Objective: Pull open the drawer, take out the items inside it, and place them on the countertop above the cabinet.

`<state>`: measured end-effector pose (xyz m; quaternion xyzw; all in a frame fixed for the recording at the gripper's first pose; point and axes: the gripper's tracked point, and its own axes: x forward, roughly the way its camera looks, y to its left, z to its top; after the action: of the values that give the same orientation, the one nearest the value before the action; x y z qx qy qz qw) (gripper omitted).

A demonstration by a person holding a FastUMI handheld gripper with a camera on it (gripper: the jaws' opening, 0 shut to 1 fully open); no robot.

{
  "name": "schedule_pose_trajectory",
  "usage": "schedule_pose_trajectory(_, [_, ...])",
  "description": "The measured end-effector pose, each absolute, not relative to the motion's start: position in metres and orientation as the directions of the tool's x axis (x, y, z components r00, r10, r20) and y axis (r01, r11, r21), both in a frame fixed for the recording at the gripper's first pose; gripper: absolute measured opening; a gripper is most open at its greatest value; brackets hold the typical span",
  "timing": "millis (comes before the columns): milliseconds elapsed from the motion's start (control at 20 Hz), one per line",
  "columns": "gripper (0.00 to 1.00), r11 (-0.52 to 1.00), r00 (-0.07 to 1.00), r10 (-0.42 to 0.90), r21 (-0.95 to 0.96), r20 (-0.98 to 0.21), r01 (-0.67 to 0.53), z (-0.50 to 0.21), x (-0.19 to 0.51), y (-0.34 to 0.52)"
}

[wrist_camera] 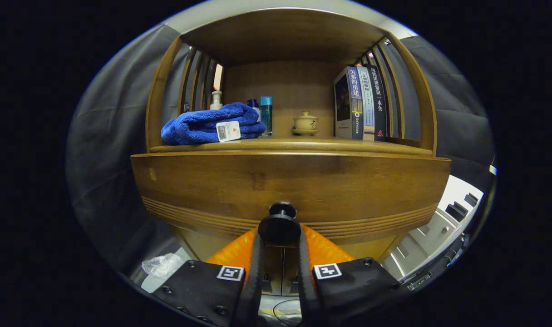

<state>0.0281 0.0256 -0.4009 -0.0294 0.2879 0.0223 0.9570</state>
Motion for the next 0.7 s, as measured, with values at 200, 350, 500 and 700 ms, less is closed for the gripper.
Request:
schedule_pose_trajectory(200, [0.09,0.997,0.861,-0.004,-0.064,-0.509,-0.033,-0.396,0.008,0.02])
schedule_pose_trajectory(350, [0.09,0.985,0.9,-0.005,-0.158,-0.436,-0.072,-0.36,0.012,0.025])
schedule_pose_trajectory(500, [0.32,0.993,0.889,0.044,-0.077,-0.457,-0.089,-0.362,0.013,0.039])
schedule_pose_trajectory(700, [0.77,0.996,0.878,0.035,-0.052,-0.477,-0.069,-0.372,0.02,0.035])
